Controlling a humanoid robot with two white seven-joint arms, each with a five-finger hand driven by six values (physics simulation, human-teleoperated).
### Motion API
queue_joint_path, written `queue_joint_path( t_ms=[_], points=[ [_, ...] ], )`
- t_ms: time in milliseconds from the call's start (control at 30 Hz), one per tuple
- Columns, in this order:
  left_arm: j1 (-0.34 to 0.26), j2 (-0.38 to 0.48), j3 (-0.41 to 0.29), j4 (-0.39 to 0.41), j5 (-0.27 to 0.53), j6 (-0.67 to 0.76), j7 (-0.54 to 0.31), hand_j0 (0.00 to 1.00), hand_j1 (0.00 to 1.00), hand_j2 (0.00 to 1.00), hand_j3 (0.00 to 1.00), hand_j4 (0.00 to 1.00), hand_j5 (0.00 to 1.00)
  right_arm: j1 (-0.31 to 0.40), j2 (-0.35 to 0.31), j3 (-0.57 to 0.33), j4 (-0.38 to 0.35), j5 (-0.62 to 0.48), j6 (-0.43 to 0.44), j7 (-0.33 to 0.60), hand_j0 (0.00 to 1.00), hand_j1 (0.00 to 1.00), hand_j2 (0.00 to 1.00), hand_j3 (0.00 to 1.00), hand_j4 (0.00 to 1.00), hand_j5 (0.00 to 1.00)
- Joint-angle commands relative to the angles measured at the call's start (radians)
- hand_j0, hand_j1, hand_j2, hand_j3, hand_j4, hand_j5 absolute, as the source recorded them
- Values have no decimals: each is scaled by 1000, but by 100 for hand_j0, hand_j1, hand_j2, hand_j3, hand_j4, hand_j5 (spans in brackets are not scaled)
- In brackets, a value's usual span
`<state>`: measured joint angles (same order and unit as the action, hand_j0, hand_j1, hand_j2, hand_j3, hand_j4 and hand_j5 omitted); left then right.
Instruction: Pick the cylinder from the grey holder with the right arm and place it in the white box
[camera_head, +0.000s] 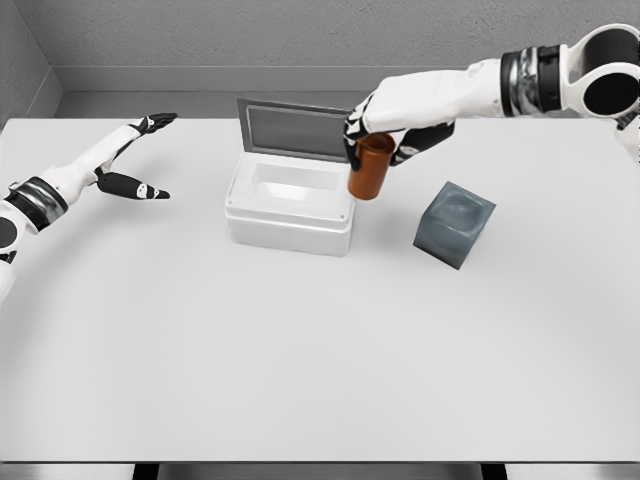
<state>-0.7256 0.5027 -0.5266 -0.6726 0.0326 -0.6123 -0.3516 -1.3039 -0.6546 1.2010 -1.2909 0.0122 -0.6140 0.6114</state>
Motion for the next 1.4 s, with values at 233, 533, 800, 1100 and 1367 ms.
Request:
queue_joint_path(
  t_ms=[233, 533, 800, 1100, 1367],
  points=[
    [6, 2, 3, -2, 7, 1, 0, 100, 100, 100, 100, 100, 100, -18, 70, 46, 51, 11, 3, -1, 49, 49, 49, 49, 49, 49],
    [6, 2, 3, -1, 7, 1, 0, 100, 100, 100, 100, 100, 100, -46, 72, 78, 55, 12, 3, -1, 49, 49, 49, 49, 49, 49],
    [8, 2, 3, -2, 7, 1, 0, 100, 100, 100, 100, 100, 100, -54, 95, 78, 82, 11, 3, -1, 49, 49, 49, 49, 49, 49],
    [8, 2, 3, -4, 7, 1, 0, 100, 100, 100, 100, 100, 100, -54, 133, 78, 150, 11, 3, -1, 49, 49, 49, 49, 49, 49],
    [8, 2, 3, -4, 7, 1, 0, 100, 100, 100, 100, 100, 100, -54, 162, 77, 213, 12, 3, -1, 49, 49, 49, 49, 49, 49]
  ],
)
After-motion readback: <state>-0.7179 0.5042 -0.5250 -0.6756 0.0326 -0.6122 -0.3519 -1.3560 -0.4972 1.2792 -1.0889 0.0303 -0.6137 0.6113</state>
